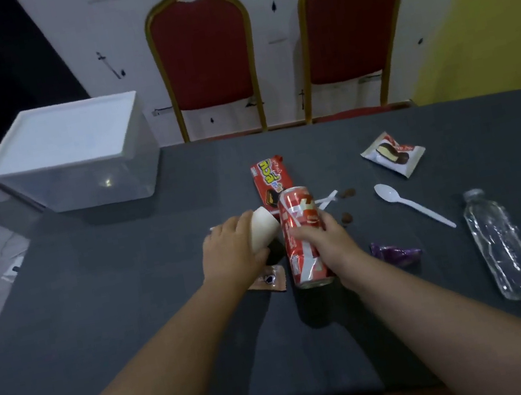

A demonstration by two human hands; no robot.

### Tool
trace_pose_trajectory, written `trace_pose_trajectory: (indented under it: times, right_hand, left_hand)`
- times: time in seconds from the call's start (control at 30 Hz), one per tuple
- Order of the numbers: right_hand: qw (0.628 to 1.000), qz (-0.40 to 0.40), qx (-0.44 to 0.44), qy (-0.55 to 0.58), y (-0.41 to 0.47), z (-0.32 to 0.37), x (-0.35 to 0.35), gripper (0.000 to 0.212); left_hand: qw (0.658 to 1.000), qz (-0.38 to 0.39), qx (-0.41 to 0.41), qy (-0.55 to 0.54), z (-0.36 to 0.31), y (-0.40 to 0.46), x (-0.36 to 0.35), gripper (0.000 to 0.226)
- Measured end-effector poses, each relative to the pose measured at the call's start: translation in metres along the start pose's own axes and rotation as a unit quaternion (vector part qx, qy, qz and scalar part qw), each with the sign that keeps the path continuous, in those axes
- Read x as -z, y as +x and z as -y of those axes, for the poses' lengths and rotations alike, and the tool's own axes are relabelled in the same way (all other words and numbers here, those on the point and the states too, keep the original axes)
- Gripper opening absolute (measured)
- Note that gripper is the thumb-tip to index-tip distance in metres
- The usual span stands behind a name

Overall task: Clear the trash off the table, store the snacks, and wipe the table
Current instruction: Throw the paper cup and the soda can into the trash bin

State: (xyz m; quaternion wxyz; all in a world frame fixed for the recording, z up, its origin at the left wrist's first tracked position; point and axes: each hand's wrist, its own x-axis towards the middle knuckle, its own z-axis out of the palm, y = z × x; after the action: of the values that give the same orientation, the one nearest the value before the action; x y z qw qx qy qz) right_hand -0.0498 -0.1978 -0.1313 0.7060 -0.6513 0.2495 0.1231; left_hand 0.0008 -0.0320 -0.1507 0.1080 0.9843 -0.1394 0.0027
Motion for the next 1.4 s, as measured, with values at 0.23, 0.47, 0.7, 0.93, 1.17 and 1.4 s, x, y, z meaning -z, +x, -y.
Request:
trace_pose_trajectory:
  times: [0.23, 0.47, 0.7, 0.93, 1.17, 1.4]
  right_hand:
    - [0.997, 0.069, 0.029, -0.028, 0.021, 0.025, -0.036, 0.062]
    - [0.985, 0.158, 0.007, -0.067, 0.027, 0.029, -0.114, 0.063]
    - [0.972, 0.217, -0.019, -0.088, 0.018, 0.024, -0.211, 0.059]
    - [0.974, 0.203, -0.013, -0.099, 0.012, 0.026, -0.348, 0.059]
    - [0.976, 0.196, -0.037, -0.088, 0.009, 0.027, -0.440, 0.060]
    - [0.971, 0.213, -0.050, -0.100, 0.037, 0.038, -0.483, 0.060]
  left_hand:
    - [0.883, 0.020, 0.302, -0.359, 0.048, -0.012, 0.030, 0.049]
    - [0.677, -0.042, 0.426, -0.599, 0.110, -0.050, 0.052, 0.044]
    - [0.563, -0.088, 0.474, -0.671, 0.191, -0.080, 0.070, 0.042]
    - [0.534, -0.095, 0.458, -0.704, 0.316, -0.093, 0.098, 0.037]
    - [0.550, -0.077, 0.489, -0.673, 0.421, -0.105, 0.126, 0.061]
    - [0.533, -0.071, 0.489, -0.687, 0.462, -0.087, 0.128, 0.071]
